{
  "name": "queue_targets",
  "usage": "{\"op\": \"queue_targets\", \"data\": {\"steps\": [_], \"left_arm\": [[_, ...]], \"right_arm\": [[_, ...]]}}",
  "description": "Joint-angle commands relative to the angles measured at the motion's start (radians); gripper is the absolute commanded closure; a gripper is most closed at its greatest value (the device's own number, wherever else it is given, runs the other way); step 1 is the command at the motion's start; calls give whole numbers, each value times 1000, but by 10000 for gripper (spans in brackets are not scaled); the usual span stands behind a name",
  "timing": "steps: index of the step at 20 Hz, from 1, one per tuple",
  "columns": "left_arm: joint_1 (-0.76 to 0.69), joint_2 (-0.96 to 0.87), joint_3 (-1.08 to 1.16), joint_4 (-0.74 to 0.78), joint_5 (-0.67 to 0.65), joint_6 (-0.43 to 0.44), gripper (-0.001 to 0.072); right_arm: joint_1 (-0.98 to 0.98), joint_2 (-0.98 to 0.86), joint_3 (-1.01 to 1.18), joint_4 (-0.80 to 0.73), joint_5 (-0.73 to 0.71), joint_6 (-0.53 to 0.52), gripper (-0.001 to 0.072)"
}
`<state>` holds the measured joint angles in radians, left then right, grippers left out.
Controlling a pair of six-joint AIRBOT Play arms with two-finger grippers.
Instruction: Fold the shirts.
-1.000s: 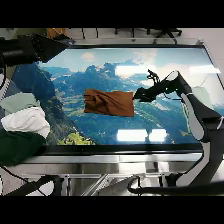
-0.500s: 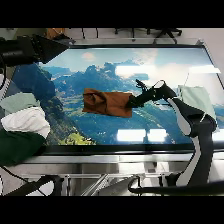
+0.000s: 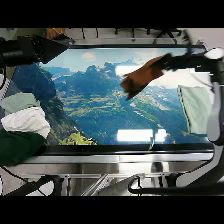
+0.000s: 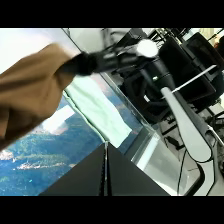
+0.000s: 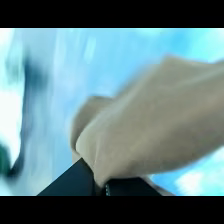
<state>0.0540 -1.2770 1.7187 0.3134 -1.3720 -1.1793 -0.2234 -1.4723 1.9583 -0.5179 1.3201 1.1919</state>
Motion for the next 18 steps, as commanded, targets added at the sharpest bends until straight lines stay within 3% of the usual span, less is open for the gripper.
{"op": "queue_targets", "data": {"steps": [1,4,7,13,16,18], "left_arm": [[1,1,0,0,-2,1,692],[1,1,0,0,-2,1,693],[1,1,0,1,-2,3,693],[1,1,0,1,-15,13,693],[1,1,0,1,-22,13,693],[0,1,0,1,-31,13,693]], "right_arm": [[-250,44,78,2,-77,172,699],[-445,19,77,3,-47,274,699],[-563,-6,76,-15,94,260,698],[-631,-5,68,-266,428,316,699],[-631,5,61,-449,522,447,698],[-631,18,8,-470,521,501,697]]}}
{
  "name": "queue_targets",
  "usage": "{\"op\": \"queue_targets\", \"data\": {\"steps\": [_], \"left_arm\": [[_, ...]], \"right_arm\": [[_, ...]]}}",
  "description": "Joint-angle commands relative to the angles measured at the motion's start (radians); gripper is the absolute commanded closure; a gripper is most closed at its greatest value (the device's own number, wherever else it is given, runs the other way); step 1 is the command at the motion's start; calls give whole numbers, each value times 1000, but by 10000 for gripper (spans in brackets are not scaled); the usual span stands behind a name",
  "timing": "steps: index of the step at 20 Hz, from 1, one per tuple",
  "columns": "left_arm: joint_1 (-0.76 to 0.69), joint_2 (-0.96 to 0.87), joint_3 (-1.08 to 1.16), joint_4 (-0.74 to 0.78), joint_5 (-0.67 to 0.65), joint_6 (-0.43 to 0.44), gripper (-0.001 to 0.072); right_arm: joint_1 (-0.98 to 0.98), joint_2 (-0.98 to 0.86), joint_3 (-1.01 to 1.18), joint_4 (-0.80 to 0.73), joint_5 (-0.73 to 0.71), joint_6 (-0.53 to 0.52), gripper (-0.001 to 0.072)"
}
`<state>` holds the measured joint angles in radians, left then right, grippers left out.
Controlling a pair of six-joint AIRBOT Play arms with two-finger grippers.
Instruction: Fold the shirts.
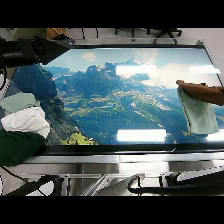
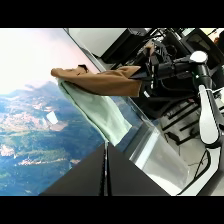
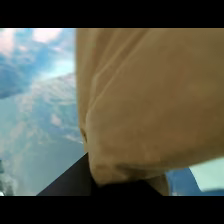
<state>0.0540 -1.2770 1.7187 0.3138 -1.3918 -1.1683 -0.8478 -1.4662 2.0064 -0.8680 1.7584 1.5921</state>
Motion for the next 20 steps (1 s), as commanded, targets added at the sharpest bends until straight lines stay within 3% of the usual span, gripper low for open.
{"op": "queue_targets", "data": {"steps": [1,4,5,6,7,11,15,18,19,20], "left_arm": [[0,1,0,0,-16,2,692],[0,1,0,0,-24,1,693],[0,1,0,0,-24,1,692],[-3,1,0,0,-24,1,693],[-3,1,0,1,-24,1,692],[-3,1,0,0,-23,1,693],[-3,0,0,0,-19,1,693],[-3,1,0,0,-19,0,693],[-3,1,0,0,-22,0,692],[-3,1,0,-1,-23,0,692]], "right_arm": [[-6,12,-76,-125,83,113,697],[16,26,-249,-253,83,105,680],[23,29,-316,-319,82,90,519],[28,30,-393,-384,81,74,278],[29,29,-473,-434,62,48,209],[30,19,-593,-415,15,42,210],[30,26,-409,-161,60,66,213],[41,43,-237,6,84,154,215],[48,60,-199,39,83,162,285],[61,77,-179,60,82,148,423]]}}
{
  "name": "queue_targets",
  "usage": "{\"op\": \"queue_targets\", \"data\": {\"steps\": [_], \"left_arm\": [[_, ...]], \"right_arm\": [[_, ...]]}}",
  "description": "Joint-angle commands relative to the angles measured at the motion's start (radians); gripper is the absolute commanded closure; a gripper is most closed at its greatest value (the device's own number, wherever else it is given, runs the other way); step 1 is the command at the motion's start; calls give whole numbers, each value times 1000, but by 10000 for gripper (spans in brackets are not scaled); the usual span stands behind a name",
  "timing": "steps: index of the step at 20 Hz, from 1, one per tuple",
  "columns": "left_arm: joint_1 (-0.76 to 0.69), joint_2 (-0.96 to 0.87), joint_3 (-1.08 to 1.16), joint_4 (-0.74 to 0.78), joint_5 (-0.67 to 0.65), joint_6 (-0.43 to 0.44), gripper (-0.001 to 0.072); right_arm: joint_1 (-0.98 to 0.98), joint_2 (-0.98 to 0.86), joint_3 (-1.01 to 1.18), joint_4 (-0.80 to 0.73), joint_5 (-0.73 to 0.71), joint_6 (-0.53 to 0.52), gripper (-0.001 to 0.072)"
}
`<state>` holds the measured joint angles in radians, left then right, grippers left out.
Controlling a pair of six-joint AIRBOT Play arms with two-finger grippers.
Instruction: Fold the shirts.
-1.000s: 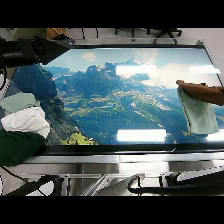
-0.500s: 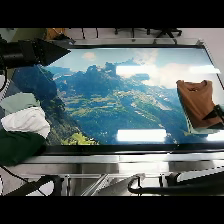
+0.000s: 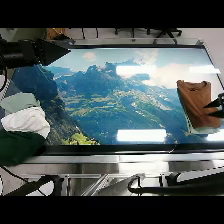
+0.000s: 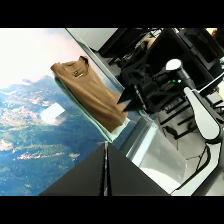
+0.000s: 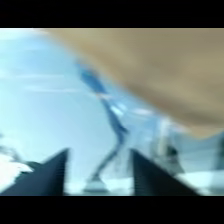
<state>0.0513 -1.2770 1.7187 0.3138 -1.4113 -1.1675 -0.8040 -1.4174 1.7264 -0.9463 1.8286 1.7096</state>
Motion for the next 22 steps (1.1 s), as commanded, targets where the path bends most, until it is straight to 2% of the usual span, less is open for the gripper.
{"op": "queue_targets", "data": {"steps": [1,2,3,4,6,9,12,15,18,22], "left_arm": [[-1,1,0,0,-4,0,692],[-1,1,0,0,-4,0,693],[-1,1,0,1,-5,0,694],[-13,1,0,8,-12,-2,696],[-64,1,-1,71,-42,-40,696],[-218,27,-61,259,-37,-84,696],[-362,97,-265,351,51,-90,696],[-454,165,-510,358,123,-90,696],[-489,206,-675,358,194,-89,695],[-495,255,-772,359,263,-89,694]], "right_arm": [[40,53,105,147,8,-5,475],[76,79,104,139,-4,-56,523],[116,103,101,138,-29,-85,654],[175,135,90,137,-79,-136,696],[324,208,26,127,-181,-198,696],[614,334,-176,124,-333,-291,697],[889,453,-436,55,-517,-314,697],[1078,528,-652,49,-662,-327,697],[1178,531,-755,49,-727,-327,696],[1218,503,-789,56,-707,-326,696]]}}
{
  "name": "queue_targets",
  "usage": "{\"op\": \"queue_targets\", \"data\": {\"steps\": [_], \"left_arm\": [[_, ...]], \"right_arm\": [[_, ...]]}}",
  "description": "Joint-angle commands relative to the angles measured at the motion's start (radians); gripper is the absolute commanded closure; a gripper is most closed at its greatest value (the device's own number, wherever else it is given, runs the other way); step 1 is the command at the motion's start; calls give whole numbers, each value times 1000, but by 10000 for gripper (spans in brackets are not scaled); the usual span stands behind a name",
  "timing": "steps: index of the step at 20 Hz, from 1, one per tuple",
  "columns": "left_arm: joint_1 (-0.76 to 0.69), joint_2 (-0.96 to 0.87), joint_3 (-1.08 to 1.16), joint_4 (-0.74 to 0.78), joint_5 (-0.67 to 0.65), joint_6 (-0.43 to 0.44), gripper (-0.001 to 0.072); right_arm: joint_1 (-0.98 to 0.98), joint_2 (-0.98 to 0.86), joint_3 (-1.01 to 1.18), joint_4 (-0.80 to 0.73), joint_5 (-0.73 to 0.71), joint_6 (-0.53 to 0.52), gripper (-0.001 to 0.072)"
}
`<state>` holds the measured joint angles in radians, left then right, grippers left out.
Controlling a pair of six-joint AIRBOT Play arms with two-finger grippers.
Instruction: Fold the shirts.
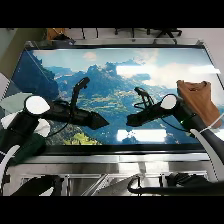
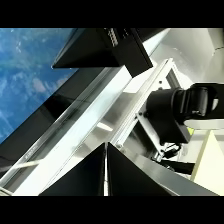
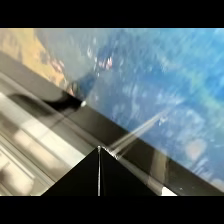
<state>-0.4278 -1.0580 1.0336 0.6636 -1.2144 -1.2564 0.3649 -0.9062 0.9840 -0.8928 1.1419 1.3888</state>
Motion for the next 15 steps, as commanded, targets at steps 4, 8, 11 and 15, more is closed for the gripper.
{"op": "queue_targets", "data": {"steps": [4,8,11,15], "left_arm": [[-16,46,-93,17,67,0,693],[-16,46,-93,17,69,-1,693],[-16,46,-93,17,69,-1,693],[-16,46,-93,17,71,0,693]], "right_arm": [[48,-36,-47,3,-9,-5,696],[48,-58,-47,3,-9,-5,696],[48,-71,-47,3,-9,-5,696],[48,-83,-47,3,-9,-5,696]]}}
